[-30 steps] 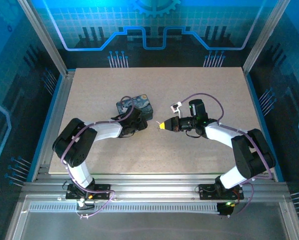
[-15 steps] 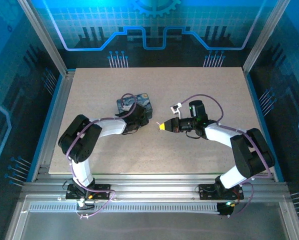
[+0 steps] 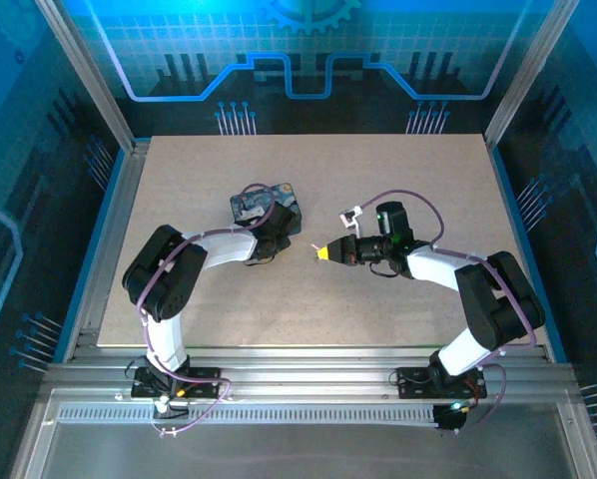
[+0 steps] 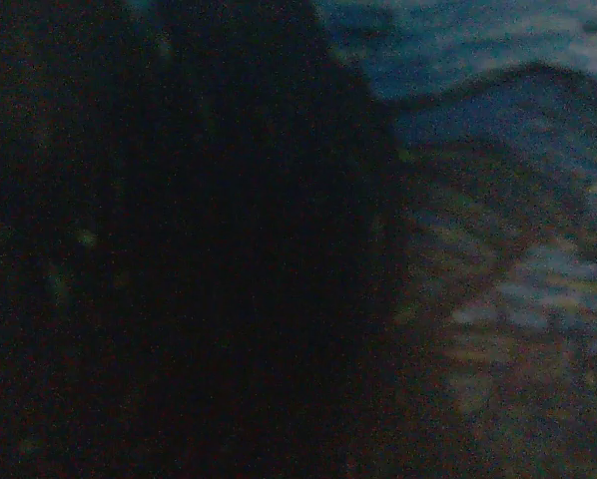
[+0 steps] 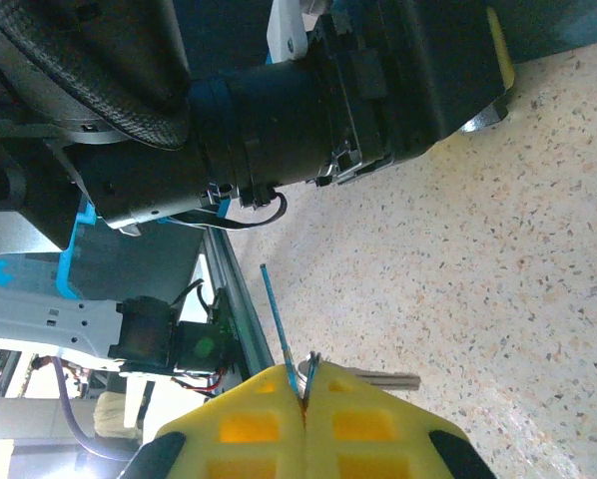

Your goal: Unlock a padlock with a key

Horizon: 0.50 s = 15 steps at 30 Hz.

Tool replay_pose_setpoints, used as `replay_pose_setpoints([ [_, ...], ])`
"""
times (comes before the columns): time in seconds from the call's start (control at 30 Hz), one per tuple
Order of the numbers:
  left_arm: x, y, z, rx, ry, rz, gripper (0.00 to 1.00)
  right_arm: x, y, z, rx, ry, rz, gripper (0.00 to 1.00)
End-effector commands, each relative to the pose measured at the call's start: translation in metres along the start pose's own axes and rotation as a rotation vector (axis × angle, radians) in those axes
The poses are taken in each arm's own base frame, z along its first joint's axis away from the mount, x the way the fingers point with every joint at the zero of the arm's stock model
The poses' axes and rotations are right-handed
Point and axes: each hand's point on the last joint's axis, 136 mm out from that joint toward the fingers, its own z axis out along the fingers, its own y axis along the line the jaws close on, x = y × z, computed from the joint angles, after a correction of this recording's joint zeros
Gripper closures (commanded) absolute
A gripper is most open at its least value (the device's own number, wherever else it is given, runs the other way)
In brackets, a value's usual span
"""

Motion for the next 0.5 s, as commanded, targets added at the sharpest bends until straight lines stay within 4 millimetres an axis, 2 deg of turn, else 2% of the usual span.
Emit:
replay_pose_setpoints([
  [0.0, 0.002, 0.007, 0.01, -0.05, 0.002, 0.055, 0.54, 0.003, 0.0, 0.002, -0.022, 0.012, -0.004, 1.0],
  [0.27, -0.001, 0.002, 0.008, -0.042, 0.005, 0.134, 0.75, 0.005, 0.002, 0.0, -0.014, 0.005, -0.009, 1.0],
  [0.47, -0.003, -0.023, -0.015, 0.074, 0.057, 0.193, 0.93, 0.007, 0.002, -0.001, -0.011, 0.01, -0.009, 1.0],
])
